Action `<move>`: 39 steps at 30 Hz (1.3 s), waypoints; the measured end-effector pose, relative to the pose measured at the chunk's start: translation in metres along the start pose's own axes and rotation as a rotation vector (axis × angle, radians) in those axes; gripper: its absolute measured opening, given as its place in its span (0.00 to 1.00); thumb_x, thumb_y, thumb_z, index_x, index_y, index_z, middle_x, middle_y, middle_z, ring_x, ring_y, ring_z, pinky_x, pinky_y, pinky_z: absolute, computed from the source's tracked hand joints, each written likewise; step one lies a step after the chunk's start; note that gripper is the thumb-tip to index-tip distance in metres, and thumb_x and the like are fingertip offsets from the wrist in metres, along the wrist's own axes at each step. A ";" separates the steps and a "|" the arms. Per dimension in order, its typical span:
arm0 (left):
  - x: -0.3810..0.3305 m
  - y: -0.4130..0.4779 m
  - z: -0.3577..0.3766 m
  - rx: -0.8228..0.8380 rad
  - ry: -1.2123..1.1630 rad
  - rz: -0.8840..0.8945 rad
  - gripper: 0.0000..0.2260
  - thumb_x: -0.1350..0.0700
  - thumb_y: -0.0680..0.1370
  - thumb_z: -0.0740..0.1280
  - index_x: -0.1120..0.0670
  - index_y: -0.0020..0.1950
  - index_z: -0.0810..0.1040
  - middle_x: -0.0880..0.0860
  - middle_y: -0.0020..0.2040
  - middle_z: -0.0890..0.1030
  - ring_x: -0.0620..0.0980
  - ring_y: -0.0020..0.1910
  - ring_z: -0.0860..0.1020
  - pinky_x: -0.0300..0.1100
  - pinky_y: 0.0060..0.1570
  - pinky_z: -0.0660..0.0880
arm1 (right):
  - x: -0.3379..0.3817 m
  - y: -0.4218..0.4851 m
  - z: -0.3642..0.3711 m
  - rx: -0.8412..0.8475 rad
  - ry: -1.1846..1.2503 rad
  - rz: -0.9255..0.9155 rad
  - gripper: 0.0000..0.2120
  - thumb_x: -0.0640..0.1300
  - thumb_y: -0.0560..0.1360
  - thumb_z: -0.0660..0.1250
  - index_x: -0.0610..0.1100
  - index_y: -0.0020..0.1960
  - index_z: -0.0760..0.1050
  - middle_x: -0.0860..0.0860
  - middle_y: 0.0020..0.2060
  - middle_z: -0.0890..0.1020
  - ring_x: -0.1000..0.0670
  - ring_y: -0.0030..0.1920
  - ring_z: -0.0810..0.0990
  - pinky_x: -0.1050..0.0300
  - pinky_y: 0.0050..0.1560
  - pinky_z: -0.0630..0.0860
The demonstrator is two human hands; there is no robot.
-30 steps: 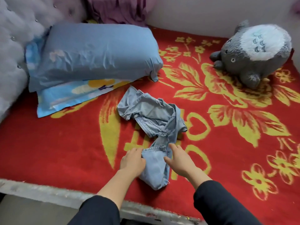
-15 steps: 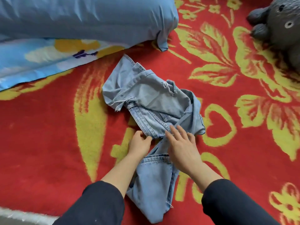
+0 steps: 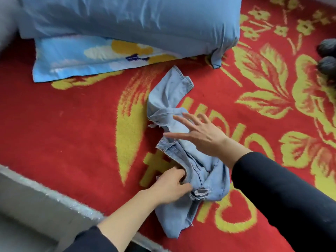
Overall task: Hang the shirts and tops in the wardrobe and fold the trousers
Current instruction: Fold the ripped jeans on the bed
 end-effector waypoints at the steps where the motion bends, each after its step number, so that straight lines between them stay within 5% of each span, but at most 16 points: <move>1: -0.002 -0.010 -0.002 0.022 0.041 0.033 0.15 0.48 0.70 0.64 0.54 0.32 0.63 0.50 0.33 0.68 0.49 0.34 0.67 0.49 0.36 0.67 | 0.010 0.005 -0.002 0.016 -0.062 -0.115 0.41 0.35 0.76 0.55 0.68 0.74 0.40 0.47 0.78 0.44 0.41 0.77 0.48 0.40 0.69 0.58; 4: -0.010 -0.037 -0.004 0.108 0.143 0.128 0.15 0.52 0.72 0.65 0.56 0.32 0.63 0.54 0.34 0.68 0.49 0.34 0.65 0.49 0.35 0.64 | 0.045 0.017 -0.002 -0.015 -0.190 -0.320 0.31 0.44 0.75 0.65 0.68 0.71 0.62 0.49 0.78 0.55 0.43 0.76 0.56 0.43 0.66 0.64; 6: -0.012 -0.054 -0.005 0.138 0.183 0.132 0.14 0.53 0.73 0.65 0.57 0.33 0.64 0.53 0.38 0.68 0.48 0.35 0.65 0.48 0.37 0.63 | 0.062 0.016 0.003 0.103 -0.196 -0.361 0.18 0.45 0.78 0.62 0.60 0.64 0.74 0.51 0.77 0.58 0.45 0.77 0.51 0.44 0.70 0.56; 8: -0.011 -0.071 -0.008 0.135 0.165 0.130 0.14 0.55 0.74 0.63 0.55 0.33 0.61 0.49 0.39 0.64 0.46 0.35 0.64 0.45 0.38 0.62 | 0.064 0.003 0.001 0.195 -0.142 -0.292 0.16 0.42 0.78 0.59 0.54 0.62 0.76 0.51 0.74 0.64 0.47 0.77 0.52 0.46 0.71 0.54; 10: -0.010 -0.085 -0.017 0.069 0.125 0.142 0.13 0.57 0.75 0.62 0.54 0.34 0.59 0.49 0.38 0.64 0.45 0.36 0.64 0.45 0.39 0.62 | 0.054 -0.020 -0.011 0.060 -0.010 -0.156 0.16 0.41 0.73 0.65 0.54 0.58 0.78 0.52 0.64 0.75 0.48 0.70 0.68 0.41 0.63 0.63; 12: -0.007 -0.094 -0.028 -0.029 0.119 0.123 0.11 0.57 0.75 0.61 0.53 0.37 0.60 0.49 0.38 0.66 0.46 0.40 0.65 0.43 0.39 0.63 | 0.034 -0.053 -0.016 -0.068 0.229 0.076 0.17 0.39 0.68 0.68 0.57 0.51 0.75 0.52 0.50 0.80 0.47 0.55 0.79 0.46 0.47 0.70; 17: -0.015 -0.101 -0.035 -0.114 0.341 0.075 0.08 0.53 0.73 0.62 0.47 0.45 0.63 0.52 0.42 0.73 0.53 0.47 0.71 0.47 0.43 0.71 | 0.032 -0.121 -0.035 -0.302 0.357 0.404 0.01 0.43 0.67 0.59 0.46 0.38 0.67 0.49 0.35 0.76 0.41 0.37 0.79 0.56 0.26 0.65; 20: -0.042 -0.106 -0.031 -0.152 0.472 0.142 0.07 0.54 0.74 0.64 0.50 0.49 0.67 0.51 0.48 0.75 0.56 0.50 0.74 0.47 0.41 0.68 | 0.037 -0.156 -0.058 -0.478 0.391 0.484 0.09 0.35 0.63 0.66 0.43 0.37 0.67 0.48 0.34 0.74 0.41 0.35 0.76 0.57 0.27 0.63; 24: -0.072 -0.117 -0.040 -0.275 0.521 0.139 0.06 0.55 0.75 0.63 0.52 0.51 0.74 0.52 0.50 0.74 0.59 0.51 0.75 0.47 0.44 0.71 | 0.037 -0.206 -0.096 -0.681 0.455 0.583 0.05 0.43 0.64 0.56 0.41 0.36 0.66 0.49 0.32 0.72 0.42 0.33 0.72 0.53 0.27 0.66; 26: -0.077 -0.118 -0.047 -0.303 0.602 0.097 0.08 0.60 0.74 0.61 0.52 0.52 0.75 0.53 0.51 0.74 0.61 0.53 0.76 0.50 0.47 0.73 | 0.035 -0.232 -0.108 -0.733 0.493 0.658 0.02 0.39 0.65 0.59 0.41 0.36 0.66 0.51 0.32 0.71 0.42 0.33 0.71 0.50 0.28 0.68; 29: -0.077 -0.116 -0.056 -0.317 0.771 0.003 0.10 0.57 0.76 0.62 0.54 0.56 0.76 0.56 0.58 0.77 0.59 0.58 0.76 0.48 0.52 0.74 | 0.033 -0.272 -0.127 -0.854 0.537 0.791 0.15 0.29 0.63 0.62 0.45 0.34 0.61 0.54 0.29 0.67 0.46 0.31 0.66 0.56 0.30 0.63; 32: -0.076 -0.121 -0.062 -0.329 0.842 -0.060 0.10 0.53 0.78 0.61 0.54 0.57 0.75 0.56 0.58 0.78 0.59 0.58 0.77 0.47 0.50 0.74 | 0.041 -0.308 -0.141 -0.928 0.513 0.863 0.07 0.32 0.63 0.61 0.41 0.34 0.64 0.50 0.29 0.70 0.44 0.31 0.67 0.52 0.32 0.65; 35: -0.092 -0.134 -0.074 -0.436 0.821 0.083 0.05 0.53 0.78 0.62 0.51 0.52 0.74 0.54 0.55 0.80 0.59 0.54 0.78 0.48 0.45 0.74 | 0.044 -0.344 -0.143 -0.981 0.504 1.020 0.10 0.34 0.66 0.63 0.44 0.34 0.63 0.51 0.28 0.69 0.44 0.31 0.67 0.50 0.30 0.63; 39: -0.142 -0.157 -0.096 -0.690 0.806 0.585 0.05 0.54 0.74 0.69 0.54 0.47 0.76 0.51 0.50 0.77 0.58 0.47 0.77 0.50 0.33 0.77 | 0.048 -0.394 -0.141 -0.998 0.539 1.310 0.07 0.44 0.68 0.60 0.47 0.34 0.63 0.52 0.28 0.71 0.42 0.33 0.68 0.53 0.28 0.60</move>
Point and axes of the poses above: each hand's wrist, its own y-axis towards the middle knuckle, its own z-axis out of the palm, x = y × z, the point moved 3 cm from there along y, towards the middle knuckle
